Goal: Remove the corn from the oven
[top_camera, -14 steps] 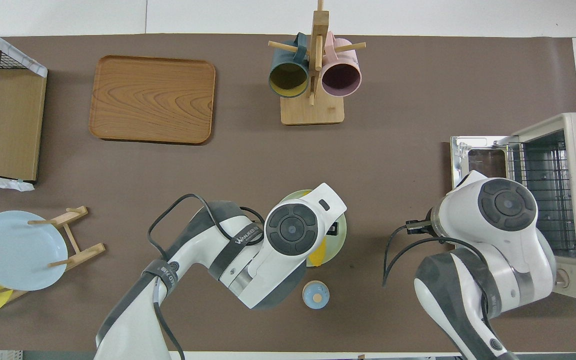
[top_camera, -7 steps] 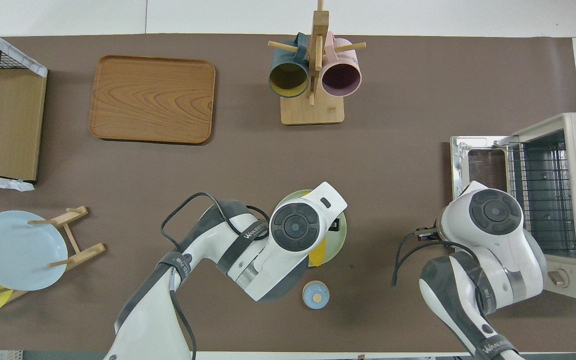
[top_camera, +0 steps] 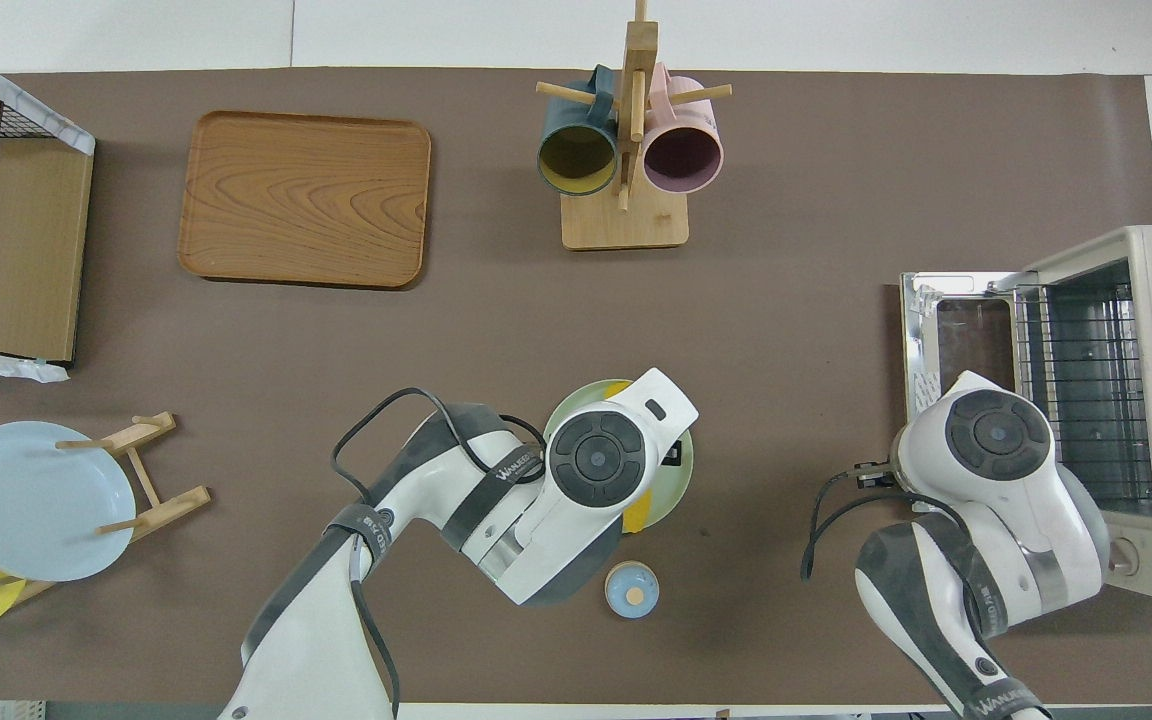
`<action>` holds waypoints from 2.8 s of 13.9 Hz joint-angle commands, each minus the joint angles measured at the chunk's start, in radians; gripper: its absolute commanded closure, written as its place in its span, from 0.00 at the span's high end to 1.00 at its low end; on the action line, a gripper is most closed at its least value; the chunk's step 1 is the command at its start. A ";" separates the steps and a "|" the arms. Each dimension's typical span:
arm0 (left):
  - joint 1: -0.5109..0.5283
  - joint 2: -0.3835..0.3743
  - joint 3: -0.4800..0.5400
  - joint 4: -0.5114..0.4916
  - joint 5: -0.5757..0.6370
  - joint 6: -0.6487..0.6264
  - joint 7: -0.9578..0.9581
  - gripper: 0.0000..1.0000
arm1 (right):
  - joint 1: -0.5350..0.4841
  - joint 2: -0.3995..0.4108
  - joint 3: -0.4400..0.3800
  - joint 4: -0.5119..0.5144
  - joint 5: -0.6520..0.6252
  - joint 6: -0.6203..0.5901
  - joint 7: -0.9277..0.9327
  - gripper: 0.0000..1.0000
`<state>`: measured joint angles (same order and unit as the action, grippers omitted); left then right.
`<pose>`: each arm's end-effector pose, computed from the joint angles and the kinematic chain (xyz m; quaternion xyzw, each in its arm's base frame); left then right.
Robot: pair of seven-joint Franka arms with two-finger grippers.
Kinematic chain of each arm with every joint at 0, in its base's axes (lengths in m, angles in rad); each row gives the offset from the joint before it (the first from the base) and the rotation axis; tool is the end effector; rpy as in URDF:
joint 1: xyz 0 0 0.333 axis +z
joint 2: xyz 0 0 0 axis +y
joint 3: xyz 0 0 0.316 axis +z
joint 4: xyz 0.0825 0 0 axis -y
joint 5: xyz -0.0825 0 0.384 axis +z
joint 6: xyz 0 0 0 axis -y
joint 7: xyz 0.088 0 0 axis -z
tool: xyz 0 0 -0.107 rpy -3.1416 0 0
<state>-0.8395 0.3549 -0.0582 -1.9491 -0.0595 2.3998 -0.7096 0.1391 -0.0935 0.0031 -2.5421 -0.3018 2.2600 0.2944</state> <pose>0.3910 -0.4883 0.3072 0.9959 -0.0706 0.0109 0.0562 0.4255 0.0529 0.2918 0.9894 0.0309 -0.0678 0.1243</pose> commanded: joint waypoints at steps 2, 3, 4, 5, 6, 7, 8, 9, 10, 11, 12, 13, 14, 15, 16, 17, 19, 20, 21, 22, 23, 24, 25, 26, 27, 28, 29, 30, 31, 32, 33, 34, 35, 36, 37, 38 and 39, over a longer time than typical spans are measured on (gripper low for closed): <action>-0.024 0.010 0.017 0.004 -0.005 0.021 -0.021 0.66 | -0.012 -0.029 0.000 -0.018 -0.109 0.001 0.072 0.00; -0.024 0.010 0.017 0.004 -0.005 0.021 -0.021 0.52 | -0.010 -0.029 0.000 -0.014 -0.135 -0.009 0.083 0.00; -0.018 0.010 0.017 0.004 -0.005 0.021 -0.021 0.42 | -0.010 -0.026 0.001 0.011 -0.157 -0.040 0.089 0.00; -0.016 0.010 0.017 0.002 -0.005 0.021 -0.021 0.31 | -0.010 -0.020 0.006 0.044 -0.164 -0.083 0.091 0.00; -0.015 0.010 0.018 0.002 -0.005 0.018 -0.021 0.18 | -0.001 -0.014 0.008 0.080 -0.166 -0.126 0.091 0.00; -0.015 0.010 0.018 0.002 -0.005 0.015 -0.021 0.05 | 0.022 -0.008 0.008 0.107 -0.166 -0.161 0.089 0.00; -0.012 0.010 0.020 0.004 -0.005 0.007 -0.022 0.00 | 0.031 -0.005 0.009 0.132 -0.166 -0.198 0.089 0.00; -0.012 0.009 0.021 0.009 -0.005 -0.005 -0.024 0.00 | 0.033 -0.009 0.009 0.150 -0.168 -0.226 0.086 0.00; -0.010 0.000 0.024 0.009 -0.005 -0.017 -0.025 0.00 | 0.033 -0.014 0.009 0.170 -0.166 -0.253 0.078 0.00; 0.000 -0.014 0.032 0.012 -0.005 -0.040 -0.024 0.00 | 0.033 -0.015 0.009 0.192 -0.168 -0.284 0.065 0.00; 0.022 -0.046 0.034 0.016 -0.005 -0.074 -0.022 0.00 | 0.031 -0.021 0.009 0.215 -0.166 -0.321 0.033 0.00; 0.043 -0.081 0.034 0.015 -0.005 -0.100 -0.021 0.00 | 0.019 -0.037 0.008 0.229 -0.166 -0.347 -0.015 0.00; 0.069 -0.115 0.034 0.016 -0.005 -0.132 -0.021 0.00 | 0.016 -0.058 -0.001 0.229 -0.166 -0.356 -0.064 0.00; 0.098 -0.141 0.034 0.025 -0.005 -0.166 -0.016 0.00 | -0.001 -0.080 -0.005 0.229 -0.166 -0.367 -0.104 0.00; 0.129 -0.149 0.034 0.045 -0.005 -0.198 -0.011 0.00 | -0.028 -0.097 -0.005 0.230 -0.166 -0.381 -0.141 0.00; 0.163 -0.146 0.035 0.074 -0.002 -0.224 -0.008 0.00 | -0.039 -0.113 -0.005 0.230 -0.166 -0.387 -0.174 0.00; 0.238 -0.132 0.034 0.108 0.006 -0.243 0.053 0.00 | -0.078 -0.140 -0.009 0.232 -0.166 -0.405 -0.240 0.00; 0.276 -0.129 0.034 0.117 0.006 -0.248 0.093 0.00 | -0.097 -0.152 -0.012 0.232 -0.166 -0.405 -0.282 0.00; 0.313 -0.120 0.034 0.127 0.006 -0.248 0.129 0.00 | -0.133 -0.158 -0.012 0.232 -0.166 -0.405 -0.322 0.00; 0.348 -0.113 0.034 0.133 0.006 -0.246 0.174 0.00 | -0.159 -0.158 -0.012 0.232 -0.166 -0.402 -0.352 0.00; 0.387 -0.108 0.034 0.148 0.006 -0.248 0.212 0.00 | -0.173 -0.160 -0.012 0.232 -0.166 -0.402 -0.371 0.00; 0.428 -0.097 0.034 0.163 0.006 -0.248 0.252 0.00 | -0.182 -0.166 -0.014 0.232 -0.166 -0.405 -0.383 0.00; 0.456 -0.077 0.032 0.192 0.006 -0.248 0.278 0.00 | -0.193 -0.175 -0.012 0.232 -0.166 -0.408 -0.396 0.00; 0.485 -0.051 0.032 0.235 0.007 -0.257 0.298 0.00 | -0.200 -0.178 -0.012 0.232 -0.166 -0.421 -0.403 0.00; 0.506 -0.012 0.032 0.287 0.009 -0.275 0.302 0.00 | -0.200 -0.181 -0.012 0.232 -0.166 -0.433 -0.402 0.00; 0.517 0.039 0.032 0.349 0.010 -0.284 0.311 0.00 | -0.202 -0.181 -0.012 0.232 -0.166 -0.434 -0.403 0.00; 0.520 0.086 0.034 0.404 0.010 -0.287 0.315 0.00 | -0.202 -0.181 -0.012 0.232 -0.166 -0.435 -0.403 0.00; 0.530 0.142 0.034 0.459 0.009 -0.297 0.315 0.00 | -0.200 -0.183 -0.012 0.232 -0.166 -0.436 -0.403 0.00; 0.542 0.180 0.034 0.499 0.007 -0.297 0.318 0.00 | -0.200 -0.184 -0.011 0.244 -0.165 -0.444 -0.406 0.00; 0.569 0.209 0.032 0.533 0.006 -0.297 0.341 0.00 | -0.200 -0.186 -0.011 0.267 -0.151 -0.466 -0.406 0.00; 0.585 0.234 0.029 0.559 -0.002 -0.295 0.379 0.00 | -0.199 -0.186 -0.009 0.288 -0.140 -0.494 -0.406 0.00; 0.599 0.269 0.026 0.588 -0.003 -0.294 0.397 0.00 | -0.200 -0.189 -0.011 0.308 -0.107 -0.514 -0.419 0.00; 0.602 0.301 0.025 0.619 -0.003 -0.291 0.413 0.00 | -0.200 -0.195 -0.012 0.319 -0.065 -0.523 -0.449 0.00; 0.605 0.317 0.024 0.627 -0.003 -0.281 0.423 0.00 | -0.202 -0.201 -0.012 0.331 -0.033 -0.527 -0.460 0.00; 0.612 0.323 0.023 0.628 -0.005 -0.281 0.427 0.00 | -0.200 -0.210 -0.012 0.351 -0.001 -0.554 -0.463 0.00; 0.623 0.332 0.015 0.628 -0.005 -0.275 0.449 0.00 | -0.197 -0.215 -0.011 0.390 0.041 -0.597 -0.462 0.00; 0.626 0.337 0.014 0.625 -0.005 -0.262 0.469 0.00 | -0.190 -0.213 -0.006 0.429 0.064 -0.638 -0.460 0.00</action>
<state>-0.2323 0.6602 -0.0273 -1.3665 -0.0589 2.1446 -0.2845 -0.0484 -0.2943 -0.0127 -2.1814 -0.2982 1.6957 -0.1339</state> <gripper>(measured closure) 0.441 0.991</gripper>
